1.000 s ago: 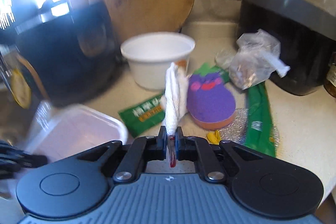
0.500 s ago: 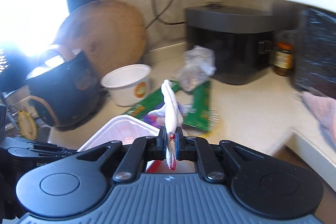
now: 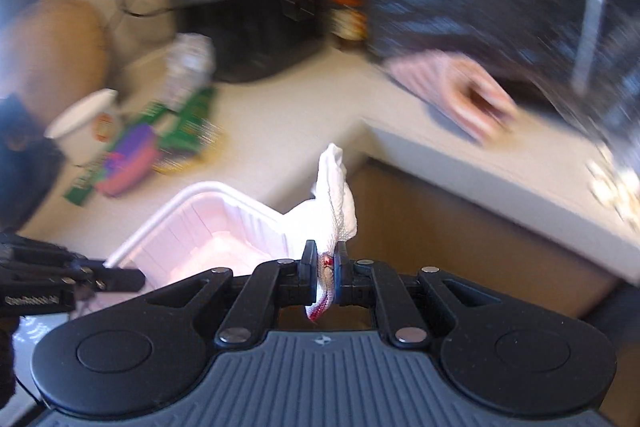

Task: Collect trash
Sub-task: 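Carry tray and tissue to the green bin and release both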

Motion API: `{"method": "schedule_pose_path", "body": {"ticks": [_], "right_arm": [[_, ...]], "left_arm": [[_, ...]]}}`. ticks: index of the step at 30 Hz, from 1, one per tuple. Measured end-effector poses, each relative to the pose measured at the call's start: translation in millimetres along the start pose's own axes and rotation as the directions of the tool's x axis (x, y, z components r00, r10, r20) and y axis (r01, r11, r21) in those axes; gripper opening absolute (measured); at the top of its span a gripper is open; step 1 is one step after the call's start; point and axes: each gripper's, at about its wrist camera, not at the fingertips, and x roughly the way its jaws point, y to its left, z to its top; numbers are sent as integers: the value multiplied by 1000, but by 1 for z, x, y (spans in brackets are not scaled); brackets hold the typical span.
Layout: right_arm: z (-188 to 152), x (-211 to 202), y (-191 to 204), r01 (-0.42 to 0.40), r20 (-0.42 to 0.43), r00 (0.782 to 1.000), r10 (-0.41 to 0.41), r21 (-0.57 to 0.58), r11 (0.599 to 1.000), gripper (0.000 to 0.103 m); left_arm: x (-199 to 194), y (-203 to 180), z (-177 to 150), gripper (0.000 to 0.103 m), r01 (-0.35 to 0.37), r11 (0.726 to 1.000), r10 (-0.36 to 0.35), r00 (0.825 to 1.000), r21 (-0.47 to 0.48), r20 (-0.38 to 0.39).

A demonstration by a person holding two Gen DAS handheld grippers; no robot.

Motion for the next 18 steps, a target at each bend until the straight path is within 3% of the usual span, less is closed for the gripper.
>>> {"method": "schedule_pose_path", "body": {"ticks": [6,11,13,16,18], "right_arm": [[-52,19,-56,95,-133,988,-75,149,984,7],[-102,51,-88,134,-285,957,-59,251,959,7],[-123,68,-100,145,-340,940,-35,303,942,7],[-149,92,-110,163,-410,912,-6,349,923,10],[-159,100,-115,181,-440,898,-3,362,914,16]], "left_arm": [[62,-37,-4,12,53,993,-37,989,107,-145],[121,-45,-15,14,23,991,13,963,133,-268],[140,-45,-18,17,14,993,23,952,116,-306],[165,-36,-19,22,59,998,-51,924,9,-380],[173,-30,-18,20,84,996,-91,913,-37,-397]]}}
